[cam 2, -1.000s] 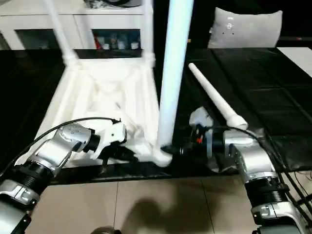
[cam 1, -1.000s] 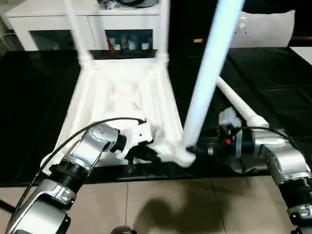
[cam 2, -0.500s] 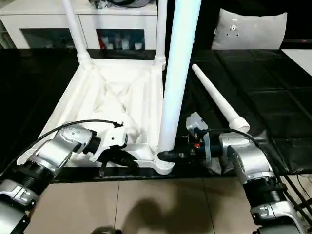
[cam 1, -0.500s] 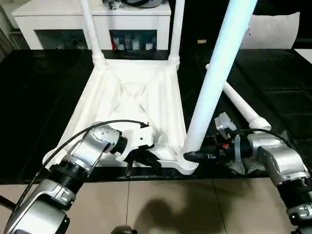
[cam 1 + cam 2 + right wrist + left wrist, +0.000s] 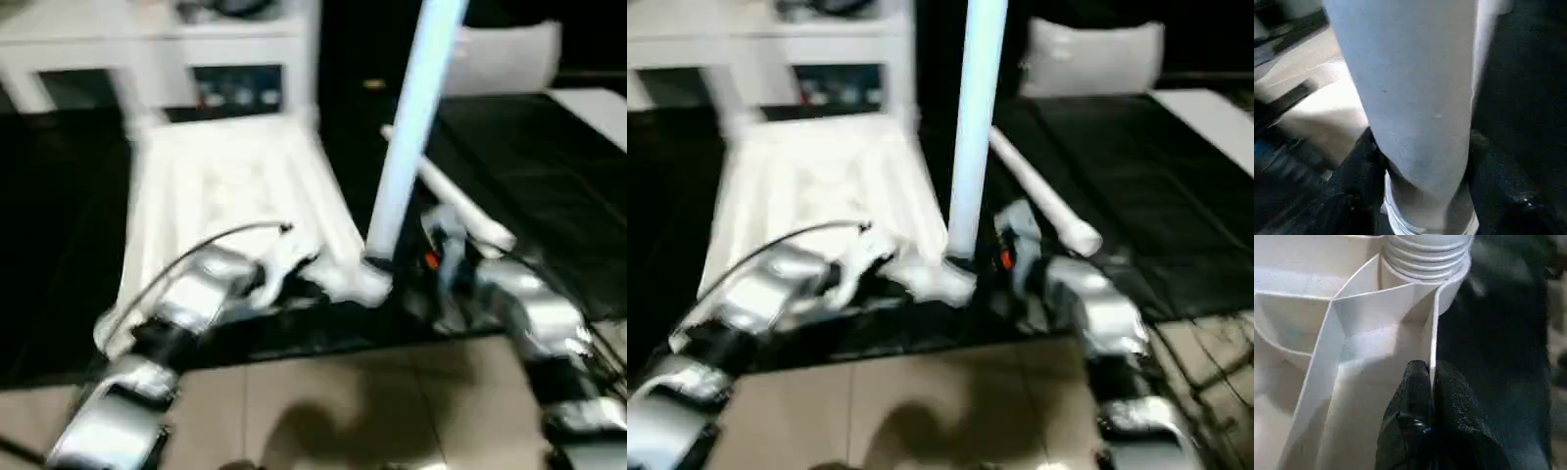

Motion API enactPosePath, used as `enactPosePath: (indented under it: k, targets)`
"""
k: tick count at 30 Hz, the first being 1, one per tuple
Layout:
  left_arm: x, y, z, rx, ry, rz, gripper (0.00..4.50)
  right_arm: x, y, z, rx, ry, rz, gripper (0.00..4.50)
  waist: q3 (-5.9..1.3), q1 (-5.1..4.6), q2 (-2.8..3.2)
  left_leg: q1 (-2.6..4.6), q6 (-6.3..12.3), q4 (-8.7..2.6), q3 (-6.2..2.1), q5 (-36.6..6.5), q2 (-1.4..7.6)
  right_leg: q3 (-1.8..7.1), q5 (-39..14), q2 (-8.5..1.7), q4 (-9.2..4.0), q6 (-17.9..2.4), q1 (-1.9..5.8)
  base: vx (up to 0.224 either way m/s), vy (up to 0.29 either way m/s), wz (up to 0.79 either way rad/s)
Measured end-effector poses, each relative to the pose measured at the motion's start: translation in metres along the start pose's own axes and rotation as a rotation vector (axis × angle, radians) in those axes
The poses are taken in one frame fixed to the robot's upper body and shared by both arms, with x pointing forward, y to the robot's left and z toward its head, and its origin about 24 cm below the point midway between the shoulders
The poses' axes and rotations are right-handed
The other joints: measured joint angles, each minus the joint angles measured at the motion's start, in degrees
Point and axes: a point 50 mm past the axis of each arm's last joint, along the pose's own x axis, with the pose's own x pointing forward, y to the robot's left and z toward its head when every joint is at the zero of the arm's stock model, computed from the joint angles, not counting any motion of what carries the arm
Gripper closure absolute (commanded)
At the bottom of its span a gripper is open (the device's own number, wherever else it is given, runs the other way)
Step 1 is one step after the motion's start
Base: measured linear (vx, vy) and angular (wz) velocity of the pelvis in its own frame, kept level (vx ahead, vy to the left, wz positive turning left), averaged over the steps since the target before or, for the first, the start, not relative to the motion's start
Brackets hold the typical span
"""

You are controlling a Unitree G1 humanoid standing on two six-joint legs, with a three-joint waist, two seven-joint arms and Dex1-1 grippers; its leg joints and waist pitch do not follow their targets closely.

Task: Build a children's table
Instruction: Rotate leg to tighten

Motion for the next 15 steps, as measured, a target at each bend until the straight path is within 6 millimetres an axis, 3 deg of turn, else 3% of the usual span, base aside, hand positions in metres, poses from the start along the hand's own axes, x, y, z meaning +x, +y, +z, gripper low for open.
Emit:
enactPosePath:
  k: [4,5,6,15]
  targets:
    - [0.021,-0.004,0.014,-0.052,-0.040,0.117,4.50,0.012,-0.005,0.006,-0.007,-0.041,-0.191,2.46,-0.05,0.04,0.08,-0.06,0.04,-0.24,0.00,0.0,-0.04,0.00,0.3,0.00,0.01,-0.3,-0.10,0.000,0.000,0.00]
    - [0.023,-0.005,0.015,-0.055,-0.045,0.124,4.50,0.012,-0.005,0.006,-0.006,-0.051,-0.202,1.94,-0.10,0.14,0.16,-0.06,0.13,-0.28,0.00,-0.1,-0.04,-0.02,0.3,0.00,0.01,-0.3,-0.10,0.000,0.000,0.00]
    - [0.024,-0.005,0.016,-0.054,-0.049,0.128,4.50,0.013,-0.005,0.006,-0.005,-0.059,-0.208,1.81,-0.14,0.25,0.27,-0.06,0.21,-0.35,0.01,-0.1,-0.04,-0.02,0.2,0.00,-0.01,-0.2,-0.11,0.000,0.000,0.00]
    - [0.028,-0.005,0.019,0.017,-0.057,0.149,4.50,0.006,-0.004,0.001,0.000,-0.113,-0.240,1.20,-0.14,1.12,0.56,-0.07,0.44,-0.45,0.01,0.0,-0.04,-0.07,0.1,0.00,-0.02,-0.3,-0.16,0.000,0.000,0.00]
